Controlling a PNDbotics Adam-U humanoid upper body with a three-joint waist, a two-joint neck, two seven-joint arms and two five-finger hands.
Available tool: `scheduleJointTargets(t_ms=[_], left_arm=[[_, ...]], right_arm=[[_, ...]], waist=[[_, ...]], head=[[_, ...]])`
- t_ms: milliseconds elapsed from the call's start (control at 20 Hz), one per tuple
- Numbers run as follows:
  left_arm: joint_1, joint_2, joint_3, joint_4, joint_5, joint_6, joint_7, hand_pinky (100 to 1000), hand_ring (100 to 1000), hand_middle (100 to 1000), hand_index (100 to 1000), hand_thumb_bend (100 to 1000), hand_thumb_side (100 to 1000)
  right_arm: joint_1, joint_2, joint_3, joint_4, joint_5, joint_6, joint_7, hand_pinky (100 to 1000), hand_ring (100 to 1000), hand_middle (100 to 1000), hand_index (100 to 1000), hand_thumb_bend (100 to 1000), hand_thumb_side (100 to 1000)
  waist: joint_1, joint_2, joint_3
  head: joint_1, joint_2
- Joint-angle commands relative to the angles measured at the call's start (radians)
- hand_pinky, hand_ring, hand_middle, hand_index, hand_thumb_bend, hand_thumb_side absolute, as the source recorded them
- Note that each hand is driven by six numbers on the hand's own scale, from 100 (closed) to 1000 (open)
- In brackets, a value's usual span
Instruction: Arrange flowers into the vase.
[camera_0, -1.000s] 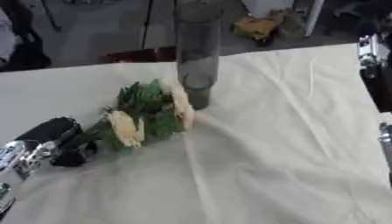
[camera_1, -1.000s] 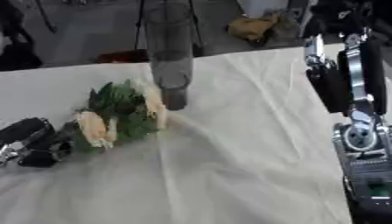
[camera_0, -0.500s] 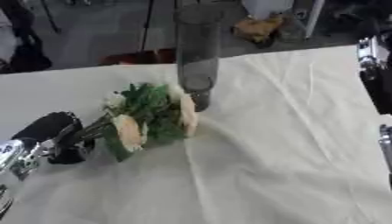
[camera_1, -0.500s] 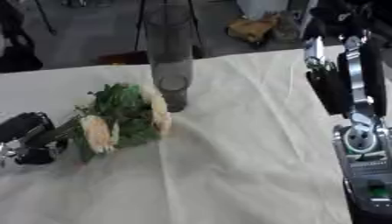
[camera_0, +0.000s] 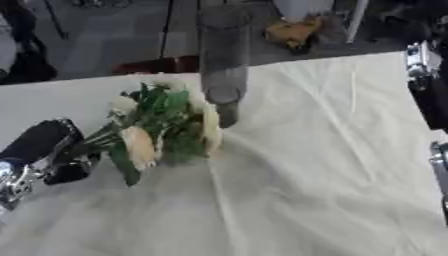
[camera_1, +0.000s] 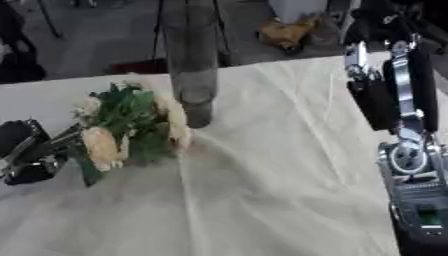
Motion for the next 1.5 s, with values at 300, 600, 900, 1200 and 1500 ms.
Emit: scheduleJointTargets(t_ms=[300,600,900,1200,1500], left_arm=[[0.035,0.083,0.067,-0.155,0.131,0.082,0.139,100,100,100,100,100,247],[0.051,0.102,0.121,-0.272,0.221,0.118,0.208,100,100,100,100,100,489],[0.02,0.091,0.165,-0.328,0.372,0.162,0.297,100,100,100,100,100,574],[-0.021,0.072,0.179,-0.343,0.475,0.199,0.35,100,100,100,100,100,557],[-0.079,0.027,0.203,-0.349,0.588,0.245,0.374,100,100,100,100,100,631]], right_arm=[[-0.007,-0.015,-0.01,-0.016,-0.007,0.002,-0.004,799,938,773,958,100,1000],[-0.006,-0.015,-0.013,-0.016,-0.006,0.004,-0.007,799,938,773,958,100,1000],[-0.006,-0.013,-0.012,-0.016,-0.004,0.005,-0.007,799,938,773,958,100,1000],[-0.006,-0.014,-0.01,-0.016,-0.004,0.008,-0.008,799,937,771,958,100,1000],[-0.007,-0.014,-0.008,-0.016,-0.004,0.009,-0.007,799,937,770,958,100,1000]], waist=[[-0.006,-0.022,0.004],[-0.009,-0.024,0.007],[-0.01,-0.03,0.006],[-0.008,-0.033,0.003],[-0.006,-0.037,-0.001]], head=[[-0.009,-0.01],[-0.018,-0.009],[-0.016,-0.006],[-0.012,-0.005],[-0.009,-0.002]])
